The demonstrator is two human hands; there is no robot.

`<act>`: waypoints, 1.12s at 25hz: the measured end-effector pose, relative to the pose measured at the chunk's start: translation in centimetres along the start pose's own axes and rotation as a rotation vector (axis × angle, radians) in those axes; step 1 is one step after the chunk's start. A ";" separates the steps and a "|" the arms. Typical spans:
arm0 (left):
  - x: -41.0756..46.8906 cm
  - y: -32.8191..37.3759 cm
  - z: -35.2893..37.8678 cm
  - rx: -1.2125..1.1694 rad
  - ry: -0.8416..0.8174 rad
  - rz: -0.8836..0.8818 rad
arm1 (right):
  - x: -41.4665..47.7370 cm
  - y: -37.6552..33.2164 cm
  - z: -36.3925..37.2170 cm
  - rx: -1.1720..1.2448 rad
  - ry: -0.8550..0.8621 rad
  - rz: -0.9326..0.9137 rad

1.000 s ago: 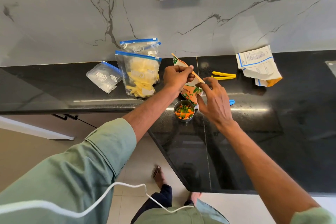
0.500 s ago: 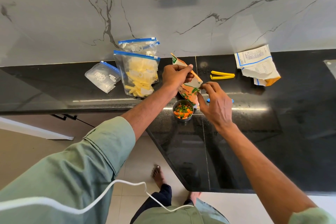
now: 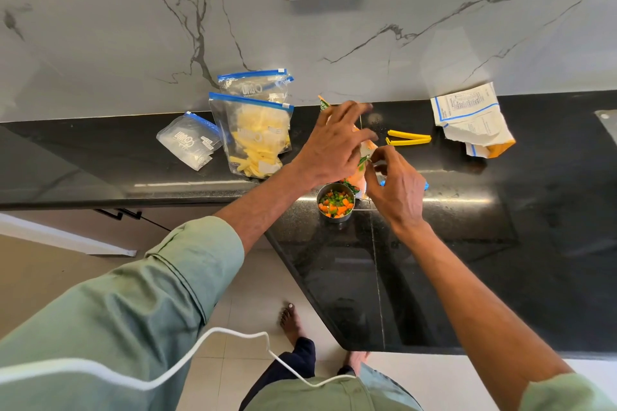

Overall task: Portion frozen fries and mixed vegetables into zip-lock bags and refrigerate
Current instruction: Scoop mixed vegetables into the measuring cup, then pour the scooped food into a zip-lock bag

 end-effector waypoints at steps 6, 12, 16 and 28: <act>0.0 -0.1 -0.2 -0.037 -0.009 -0.005 | -0.3 0.7 -0.6 0.021 0.039 0.037; 0.8 0.1 -0.3 -0.008 -0.070 -0.024 | -1.0 0.7 -0.2 -0.186 0.085 0.028; 1.0 0.1 -0.3 -0.004 -0.074 -0.031 | -0.8 0.4 0.5 -0.265 -0.021 0.026; 1.9 -0.7 -0.7 0.066 -0.127 -0.143 | -0.4 0.3 0.5 -0.266 -0.105 -0.135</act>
Point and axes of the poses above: each hand's wrist, its own x-axis towards the middle knuckle, its own z-axis out of the palm, y = z × x, the point moved 4 cm from there along x, towards the middle knuckle, and after that the axes turned 4 degrees about x, right-handed, at the moved point
